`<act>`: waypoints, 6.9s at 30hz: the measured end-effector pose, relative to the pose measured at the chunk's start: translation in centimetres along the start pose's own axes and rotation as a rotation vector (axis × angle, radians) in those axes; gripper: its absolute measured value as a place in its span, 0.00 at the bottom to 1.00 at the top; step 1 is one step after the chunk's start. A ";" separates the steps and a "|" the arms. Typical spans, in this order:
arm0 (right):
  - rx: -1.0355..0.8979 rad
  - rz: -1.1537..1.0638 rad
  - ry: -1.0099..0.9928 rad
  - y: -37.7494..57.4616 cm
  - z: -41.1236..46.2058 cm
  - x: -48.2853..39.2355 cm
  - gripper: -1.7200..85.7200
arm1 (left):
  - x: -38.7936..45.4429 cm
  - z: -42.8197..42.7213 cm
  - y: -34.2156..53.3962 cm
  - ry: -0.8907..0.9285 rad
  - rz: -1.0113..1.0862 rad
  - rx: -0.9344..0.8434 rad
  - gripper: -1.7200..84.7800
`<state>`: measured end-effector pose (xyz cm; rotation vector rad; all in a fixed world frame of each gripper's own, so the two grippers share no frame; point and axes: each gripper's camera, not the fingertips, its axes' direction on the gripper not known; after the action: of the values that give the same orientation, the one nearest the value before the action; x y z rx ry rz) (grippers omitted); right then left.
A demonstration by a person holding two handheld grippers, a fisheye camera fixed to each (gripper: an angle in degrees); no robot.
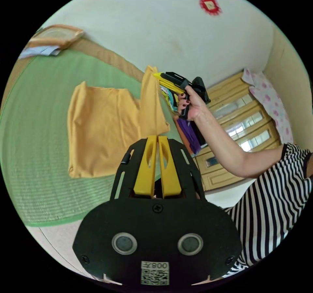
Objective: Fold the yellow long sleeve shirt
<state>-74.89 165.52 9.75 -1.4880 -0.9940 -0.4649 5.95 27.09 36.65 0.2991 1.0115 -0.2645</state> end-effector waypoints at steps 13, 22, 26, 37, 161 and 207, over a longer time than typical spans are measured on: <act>-0.266 -0.093 0.203 -7.6 15.7 -13.1 0.03 | -18.4 -9.1 4.2 0.044 -0.290 0.099 0.03; -0.362 -0.090 0.299 -10.3 19.3 -17.3 0.03 | -26.4 -12.2 5.3 0.080 -0.399 0.097 0.03; -0.378 -0.082 0.310 -11.7 19.6 -19.5 0.03 | -29.1 -13.8 5.4 0.093 -0.416 0.114 0.03; -0.442 -0.144 0.440 -14.6 19.6 -25.7 0.05 | -33.6 -16.5 5.2 0.094 -0.431 0.127 0.03; -0.349 -0.209 0.478 26.9 -11.2 -7.5 0.02 | -32.2 -2.9 4.7 0.021 -0.478 -0.234 0.06; -0.201 0.479 -0.652 44.3 5.9 1.5 0.17 | -36.8 -3.9 5.6 0.233 -0.535 -0.081 0.03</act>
<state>-40.48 175.75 -16.84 -2.0491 -1.0477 0.2995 -13.73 36.56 66.99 -0.0233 1.3208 -0.6818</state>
